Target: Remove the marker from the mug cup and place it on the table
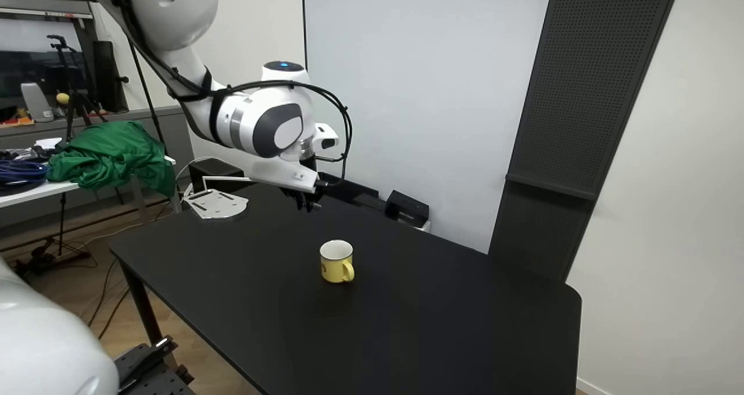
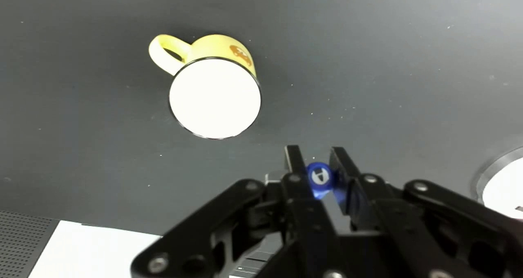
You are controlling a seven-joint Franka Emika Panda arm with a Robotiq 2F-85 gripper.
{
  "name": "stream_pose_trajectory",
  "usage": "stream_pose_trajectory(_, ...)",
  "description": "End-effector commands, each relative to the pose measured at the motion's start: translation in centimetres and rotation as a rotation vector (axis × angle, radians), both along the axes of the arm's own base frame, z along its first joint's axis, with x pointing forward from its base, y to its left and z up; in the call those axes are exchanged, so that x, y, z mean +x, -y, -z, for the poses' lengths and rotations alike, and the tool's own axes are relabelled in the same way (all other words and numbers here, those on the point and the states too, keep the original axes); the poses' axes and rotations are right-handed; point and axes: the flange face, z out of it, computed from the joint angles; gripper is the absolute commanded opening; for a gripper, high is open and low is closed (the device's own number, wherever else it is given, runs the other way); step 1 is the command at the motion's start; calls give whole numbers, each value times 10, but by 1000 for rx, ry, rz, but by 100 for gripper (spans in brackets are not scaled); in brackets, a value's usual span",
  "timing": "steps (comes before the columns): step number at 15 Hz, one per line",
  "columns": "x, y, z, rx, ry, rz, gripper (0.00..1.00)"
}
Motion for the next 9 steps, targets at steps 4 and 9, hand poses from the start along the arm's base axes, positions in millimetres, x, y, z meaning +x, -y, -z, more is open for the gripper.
stream_pose_trajectory(4, -6, -2, 33, 95, -86, -86, 5)
stream_pose_trajectory(9, -4, 19, 68, 49, -141, -61, 5)
